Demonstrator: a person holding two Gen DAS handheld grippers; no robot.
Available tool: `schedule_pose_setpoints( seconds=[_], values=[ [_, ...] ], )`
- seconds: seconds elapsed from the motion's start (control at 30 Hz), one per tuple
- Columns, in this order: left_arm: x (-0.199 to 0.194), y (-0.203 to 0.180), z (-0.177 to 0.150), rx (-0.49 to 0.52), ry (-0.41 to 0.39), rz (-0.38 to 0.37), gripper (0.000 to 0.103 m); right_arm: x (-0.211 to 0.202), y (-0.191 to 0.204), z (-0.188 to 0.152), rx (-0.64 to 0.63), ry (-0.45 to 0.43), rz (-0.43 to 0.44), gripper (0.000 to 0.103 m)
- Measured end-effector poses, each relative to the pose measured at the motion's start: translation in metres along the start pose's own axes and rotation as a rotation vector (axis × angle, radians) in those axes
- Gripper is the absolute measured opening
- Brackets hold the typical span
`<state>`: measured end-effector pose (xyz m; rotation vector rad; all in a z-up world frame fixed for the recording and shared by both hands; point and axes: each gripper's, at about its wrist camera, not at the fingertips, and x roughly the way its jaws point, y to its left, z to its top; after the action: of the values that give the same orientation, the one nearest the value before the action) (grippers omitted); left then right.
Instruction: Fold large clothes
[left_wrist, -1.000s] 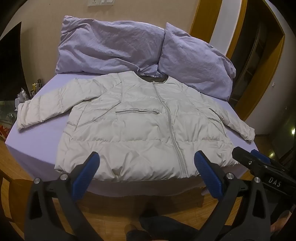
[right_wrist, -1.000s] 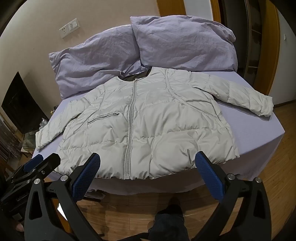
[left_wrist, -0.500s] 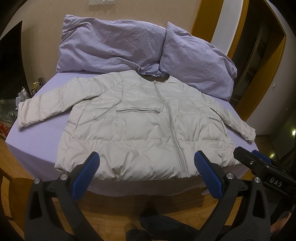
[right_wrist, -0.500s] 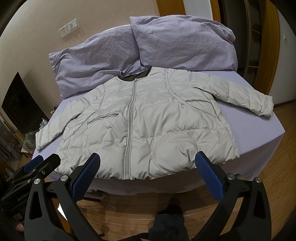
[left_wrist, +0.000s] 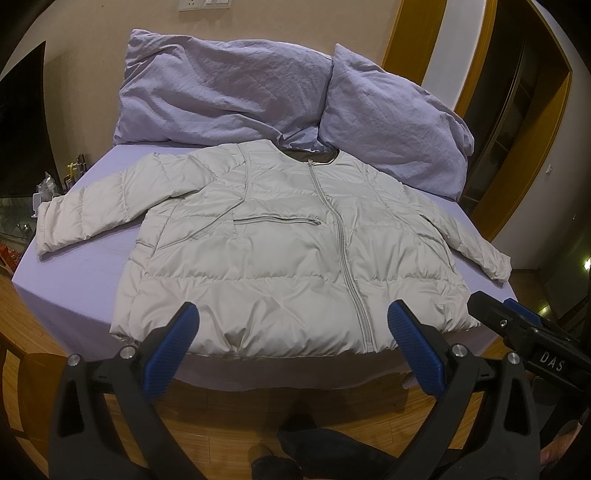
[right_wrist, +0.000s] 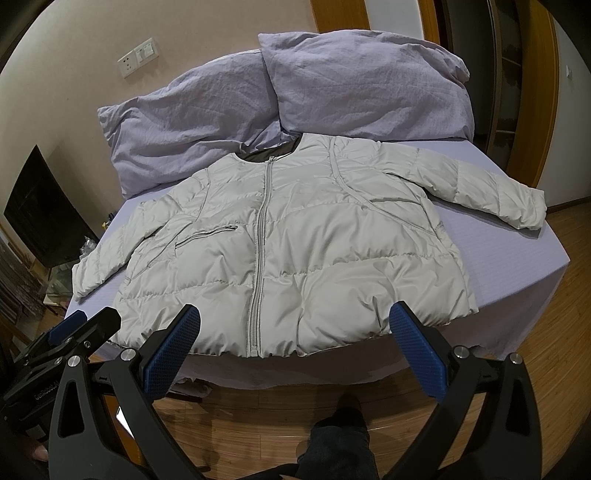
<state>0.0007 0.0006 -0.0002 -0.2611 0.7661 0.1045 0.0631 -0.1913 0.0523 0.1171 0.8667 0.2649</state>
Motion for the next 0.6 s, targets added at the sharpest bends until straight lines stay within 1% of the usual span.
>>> schedule_pose_setpoints(
  seconds=[0.6],
  values=[
    [0.0037,0.0026,-0.0010,-0.002,0.005,0.001,0.101,0.0026,0.0010,0.0004,0.002,0.003,0.002,0.102]
  ],
)
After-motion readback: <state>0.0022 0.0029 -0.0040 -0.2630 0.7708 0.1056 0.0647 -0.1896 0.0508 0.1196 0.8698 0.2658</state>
